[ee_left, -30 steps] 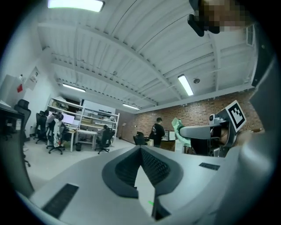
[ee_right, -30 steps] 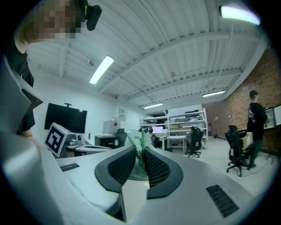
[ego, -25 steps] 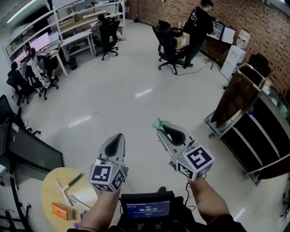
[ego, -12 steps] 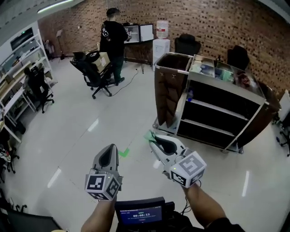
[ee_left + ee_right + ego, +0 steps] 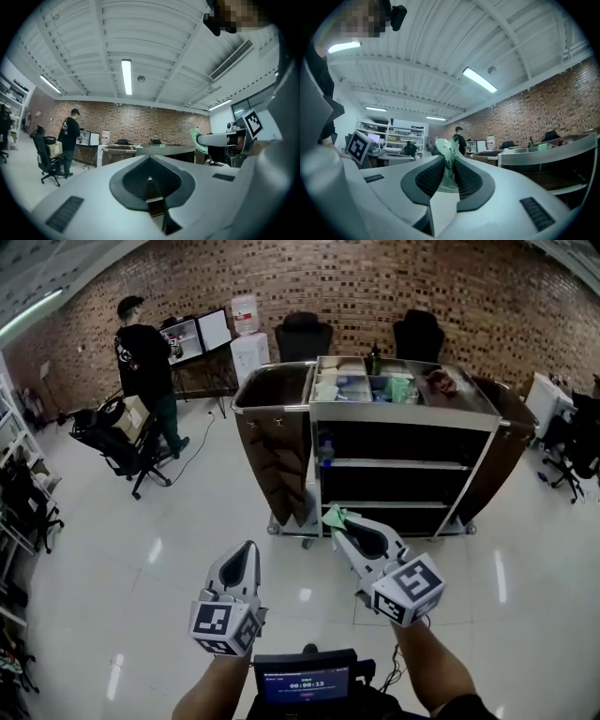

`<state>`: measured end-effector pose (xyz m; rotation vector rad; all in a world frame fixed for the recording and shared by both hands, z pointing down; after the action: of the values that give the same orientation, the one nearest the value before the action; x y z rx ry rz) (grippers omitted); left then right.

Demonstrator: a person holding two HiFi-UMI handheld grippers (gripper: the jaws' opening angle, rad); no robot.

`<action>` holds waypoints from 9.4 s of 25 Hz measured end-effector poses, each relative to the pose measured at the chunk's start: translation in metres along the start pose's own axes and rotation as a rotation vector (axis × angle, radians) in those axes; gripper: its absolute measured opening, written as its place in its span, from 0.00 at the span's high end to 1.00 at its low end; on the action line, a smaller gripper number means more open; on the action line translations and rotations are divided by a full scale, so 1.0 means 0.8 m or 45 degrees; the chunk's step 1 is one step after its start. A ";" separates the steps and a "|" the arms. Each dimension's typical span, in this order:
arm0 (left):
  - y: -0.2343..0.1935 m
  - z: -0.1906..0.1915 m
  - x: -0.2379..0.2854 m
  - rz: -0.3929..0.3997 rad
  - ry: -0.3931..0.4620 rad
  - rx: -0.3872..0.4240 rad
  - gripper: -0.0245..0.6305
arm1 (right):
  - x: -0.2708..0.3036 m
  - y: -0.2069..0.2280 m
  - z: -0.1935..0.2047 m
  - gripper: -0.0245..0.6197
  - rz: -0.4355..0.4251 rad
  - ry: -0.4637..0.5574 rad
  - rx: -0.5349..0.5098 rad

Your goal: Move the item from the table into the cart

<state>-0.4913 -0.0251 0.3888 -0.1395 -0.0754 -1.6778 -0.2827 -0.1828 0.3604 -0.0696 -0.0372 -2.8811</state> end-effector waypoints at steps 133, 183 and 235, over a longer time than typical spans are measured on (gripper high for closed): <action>-0.308 -0.306 1.592 0.216 -0.465 0.088 0.96 | 1.099 1.346 -0.036 0.89 -0.524 -1.827 -0.762; -0.204 -0.363 1.497 0.331 -0.251 0.219 0.96 | 0.875 1.337 -0.160 0.66 -0.276 -1.061 -0.552; -0.064 -0.268 1.353 0.394 0.019 0.284 0.96 | 0.455 1.226 -0.109 0.96 0.198 0.022 -0.011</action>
<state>-0.6673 -1.1135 0.3256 0.0292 -0.2181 -1.3514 -0.3863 -1.2265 0.3106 -0.0474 -0.0157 -2.7266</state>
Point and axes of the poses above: the fingertips, and each gripper's own axes: x forward along the fingers, y to its right, z out of its underside, the point moved 10 cm from there along -x, backward along the fingers, and after that the axes turned 7 degrees about -y, right-handed, at the moved point
